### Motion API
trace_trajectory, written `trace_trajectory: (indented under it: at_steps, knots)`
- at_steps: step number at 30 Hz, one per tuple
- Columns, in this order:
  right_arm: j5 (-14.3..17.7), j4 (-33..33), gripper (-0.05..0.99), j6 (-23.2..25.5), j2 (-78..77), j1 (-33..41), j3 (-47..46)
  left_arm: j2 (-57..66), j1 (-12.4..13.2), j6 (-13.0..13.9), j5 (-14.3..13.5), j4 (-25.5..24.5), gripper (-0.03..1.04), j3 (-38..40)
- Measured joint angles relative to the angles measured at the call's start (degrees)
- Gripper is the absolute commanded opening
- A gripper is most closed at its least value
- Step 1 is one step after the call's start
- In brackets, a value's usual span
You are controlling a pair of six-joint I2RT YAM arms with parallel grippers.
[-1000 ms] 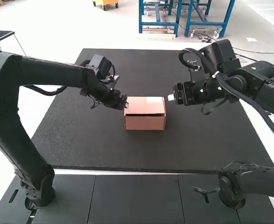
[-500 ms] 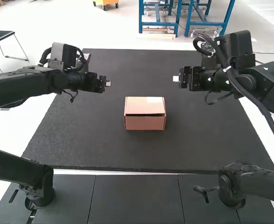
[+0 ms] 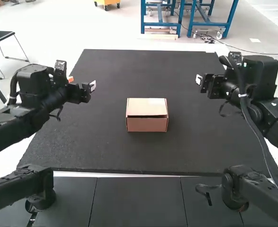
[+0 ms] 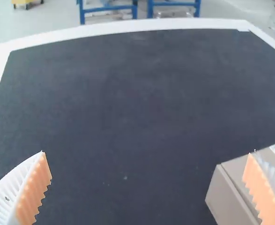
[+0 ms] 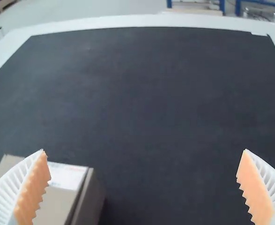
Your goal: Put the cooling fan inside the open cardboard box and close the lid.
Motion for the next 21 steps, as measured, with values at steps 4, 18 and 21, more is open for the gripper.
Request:
trace_trajectory:
  at_steps: [4, 18, 21]
  knots:
    - [-0.1, 6.6, 0.91, -0.7, -1.6, -1.7, -4.7, -5.8, 2.6, -0.5, 1.8, 3.9, 0.96, -5.5]
    - [-0.5, 23.1, 0.91, -1.5, -11.8, -6.8, -23.2, -27.4, 9.3, -5.9, 11.2, 10.6, 0.96, -16.7]
    - [-0.5, 25.3, 0.91, -1.5, -16.1, -6.7, -25.6, -31.5, 9.3, -6.3, 12.2, 10.8, 0.96, -18.7]
